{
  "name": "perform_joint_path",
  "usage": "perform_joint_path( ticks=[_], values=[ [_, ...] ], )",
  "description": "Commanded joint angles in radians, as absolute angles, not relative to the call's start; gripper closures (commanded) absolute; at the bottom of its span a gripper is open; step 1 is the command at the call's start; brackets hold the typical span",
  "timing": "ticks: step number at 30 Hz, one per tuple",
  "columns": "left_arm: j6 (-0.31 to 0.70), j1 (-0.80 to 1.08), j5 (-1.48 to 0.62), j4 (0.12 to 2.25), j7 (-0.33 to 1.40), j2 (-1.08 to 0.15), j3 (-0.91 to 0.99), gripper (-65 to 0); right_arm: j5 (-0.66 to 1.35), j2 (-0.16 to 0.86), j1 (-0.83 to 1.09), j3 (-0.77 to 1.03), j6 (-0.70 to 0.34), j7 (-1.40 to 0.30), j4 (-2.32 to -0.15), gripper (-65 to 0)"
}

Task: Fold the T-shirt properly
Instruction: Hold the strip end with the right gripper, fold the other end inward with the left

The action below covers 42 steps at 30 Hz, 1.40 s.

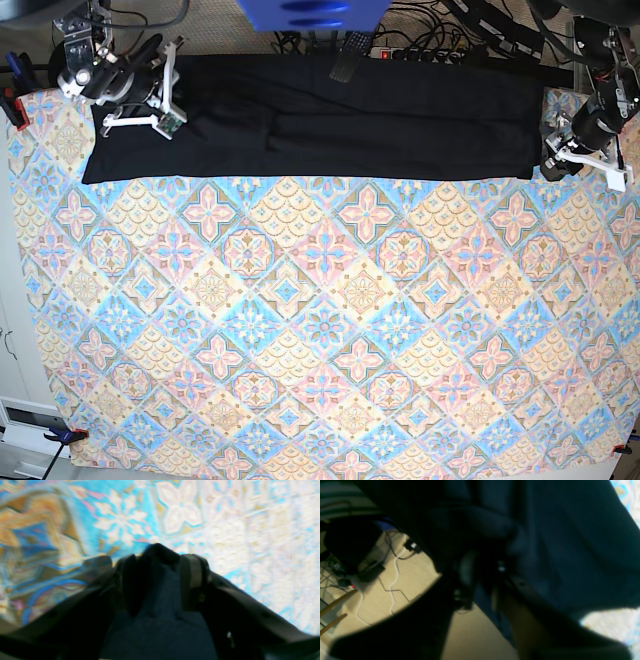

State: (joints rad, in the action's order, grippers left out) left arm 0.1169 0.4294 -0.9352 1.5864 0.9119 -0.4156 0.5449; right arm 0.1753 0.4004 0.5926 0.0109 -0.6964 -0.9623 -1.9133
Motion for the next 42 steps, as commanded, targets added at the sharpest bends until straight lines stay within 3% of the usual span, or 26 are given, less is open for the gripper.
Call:
perform_joint_path(
  ticks=[1, 12, 18, 29, 34, 37, 42],
  values=[
    [0.125, 0.435, -0.915, 1.600, 0.901, -0.449, 0.549, -28.8, 0.182, 0.417, 0.595, 0.027, -0.698, -0.952, -1.929, -19.5],
    [0.125, 0.427, -0.648, 1.569, 0.901, -0.633, 0.217, -28.8, 0.182, 0.423, 0.595, 0.117, -0.698, -0.951, -1.931, -22.1],
    [0.125, 0.384, -0.642, 1.449, 0.901, -0.644, 0.125, -28.8, 0.182, 0.423, 0.591, 0.116, -0.698, -0.951, -1.931, -22.1],
    [0.127, 0.387, -0.670, 1.432, 0.901, -0.633, 0.002, -28.1, 0.182, 0.420, 0.588, 0.114, -0.698, -0.951, -1.931, -22.1],
    [0.197, 0.414, -0.799, 1.438, 0.901, -0.630, -0.016, -28.0, 0.182, 0.420, 0.588, 0.116, -0.698, -0.951, -1.931, -22.1],
    [0.216, 0.415, -0.808, 1.440, 0.901, -0.630, -0.013, -23.1, 0.182, 0.420, 0.588, 0.116, -0.698, -0.951, -1.931, -22.1],
    [0.255, 0.412, -0.809, 1.440, 0.900, -0.630, -0.012, -3.8, 0.182, 0.420, 0.567, 0.111, -0.698, -0.951, -1.931, -22.1]
  ],
)
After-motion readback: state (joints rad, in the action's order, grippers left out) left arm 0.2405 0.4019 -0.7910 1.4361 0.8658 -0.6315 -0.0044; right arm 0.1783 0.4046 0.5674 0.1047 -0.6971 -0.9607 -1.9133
